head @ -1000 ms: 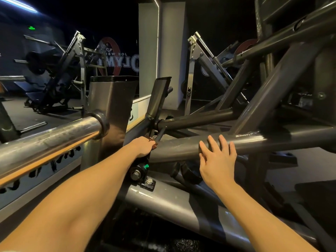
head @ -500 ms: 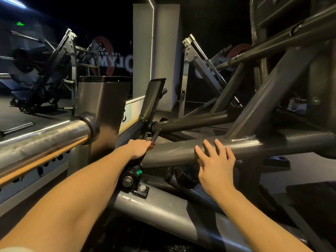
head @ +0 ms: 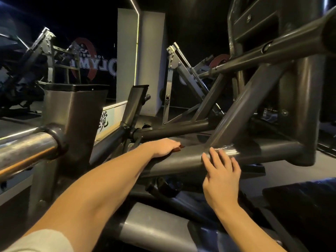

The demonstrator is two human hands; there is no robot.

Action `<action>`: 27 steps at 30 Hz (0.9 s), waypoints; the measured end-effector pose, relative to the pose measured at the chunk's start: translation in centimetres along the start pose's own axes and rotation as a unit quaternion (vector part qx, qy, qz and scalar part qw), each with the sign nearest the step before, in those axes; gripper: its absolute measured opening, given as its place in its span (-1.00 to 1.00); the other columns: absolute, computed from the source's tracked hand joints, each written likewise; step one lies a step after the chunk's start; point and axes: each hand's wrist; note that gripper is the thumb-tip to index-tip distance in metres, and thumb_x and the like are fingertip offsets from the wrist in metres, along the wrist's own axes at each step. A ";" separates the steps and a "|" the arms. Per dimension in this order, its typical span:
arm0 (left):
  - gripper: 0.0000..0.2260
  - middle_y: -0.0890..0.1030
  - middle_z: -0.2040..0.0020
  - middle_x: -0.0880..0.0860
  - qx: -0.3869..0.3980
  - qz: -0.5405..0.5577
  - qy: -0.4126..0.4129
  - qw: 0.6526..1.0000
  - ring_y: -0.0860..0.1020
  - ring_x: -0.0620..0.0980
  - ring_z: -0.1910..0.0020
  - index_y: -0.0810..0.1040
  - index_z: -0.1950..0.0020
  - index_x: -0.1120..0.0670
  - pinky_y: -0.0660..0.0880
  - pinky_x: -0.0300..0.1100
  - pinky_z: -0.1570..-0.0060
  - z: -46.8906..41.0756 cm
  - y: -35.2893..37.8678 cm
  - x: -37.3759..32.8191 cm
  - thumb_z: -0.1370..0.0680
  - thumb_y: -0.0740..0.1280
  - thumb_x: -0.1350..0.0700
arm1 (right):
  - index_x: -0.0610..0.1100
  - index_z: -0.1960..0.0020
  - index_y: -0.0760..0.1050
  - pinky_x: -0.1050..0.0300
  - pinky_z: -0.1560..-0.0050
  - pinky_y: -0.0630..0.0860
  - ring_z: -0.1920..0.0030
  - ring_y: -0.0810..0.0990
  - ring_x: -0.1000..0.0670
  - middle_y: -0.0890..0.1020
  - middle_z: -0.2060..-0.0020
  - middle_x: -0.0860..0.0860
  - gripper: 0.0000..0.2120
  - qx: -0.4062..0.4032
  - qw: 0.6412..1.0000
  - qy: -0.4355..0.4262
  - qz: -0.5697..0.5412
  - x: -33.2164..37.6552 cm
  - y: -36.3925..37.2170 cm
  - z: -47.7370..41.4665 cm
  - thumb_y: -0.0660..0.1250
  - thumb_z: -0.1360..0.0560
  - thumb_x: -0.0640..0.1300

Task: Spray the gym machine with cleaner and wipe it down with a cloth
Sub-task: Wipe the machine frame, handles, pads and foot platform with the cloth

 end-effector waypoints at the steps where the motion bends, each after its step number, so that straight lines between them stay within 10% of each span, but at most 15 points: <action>1: -0.61 0.55 -0.41 0.02 0.005 0.000 0.022 1.000 0.50 0.02 -0.35 0.53 -0.44 -0.05 0.27 0.05 -0.50 0.1 0.4 -0.8 -0.72 0.10 -0.15 | -0.07 -0.40 0.57 -0.39 -0.48 0.25 -0.56 0.30 -0.21 0.49 -0.47 -0.13 -0.37 0.004 1.000 0.009 0.000 0.4 0.2 -0.1 0.51 -0.34 -0.28; 7: -0.63 0.55 -0.33 0.01 -0.013 -0.016 0.094 0.995 0.50 -0.04 -0.24 0.51 -0.44 -0.02 0.35 -0.05 -0.38 2.4 1.2 -0.3 -0.75 0.08 -0.11 | -0.04 -0.47 0.51 -0.39 -0.53 0.14 -0.58 0.22 -0.22 0.43 -0.49 -0.14 -0.32 -0.018 0.999 0.027 -0.013 0.7 1.4 0.3 0.51 -0.37 -0.26; 19: -0.60 0.41 -0.53 0.21 -0.114 -0.121 -0.037 0.985 0.40 0.19 -0.48 0.37 -0.56 0.17 0.21 0.00 -0.49 9.2 -0.1 8.5 -0.77 0.03 0.06 | -0.10 -0.48 0.47 -0.41 -0.56 0.04 -0.59 0.18 -0.27 0.39 -0.51 -0.18 -0.37 -0.043 0.997 0.031 -0.062 1.0 2.0 0.7 0.44 -0.41 -0.25; 27: -0.37 0.31 -0.60 0.00 -0.054 -0.243 0.049 0.967 0.26 0.07 -0.55 0.25 -0.64 -0.10 0.21 0.10 -0.57 12.0 0.3 9.6 -0.61 0.41 0.09 | -0.09 -0.50 0.45 -0.37 -0.59 -0.04 -0.61 0.13 -0.25 0.35 -0.54 -0.17 -0.35 -0.041 0.996 0.031 -0.078 0.7 2.3 0.8 0.46 -0.42 -0.23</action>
Point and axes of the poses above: each hand's wrist, its own z-axis away from the middle knuckle, its own y-axis out of the palm, x = y × z
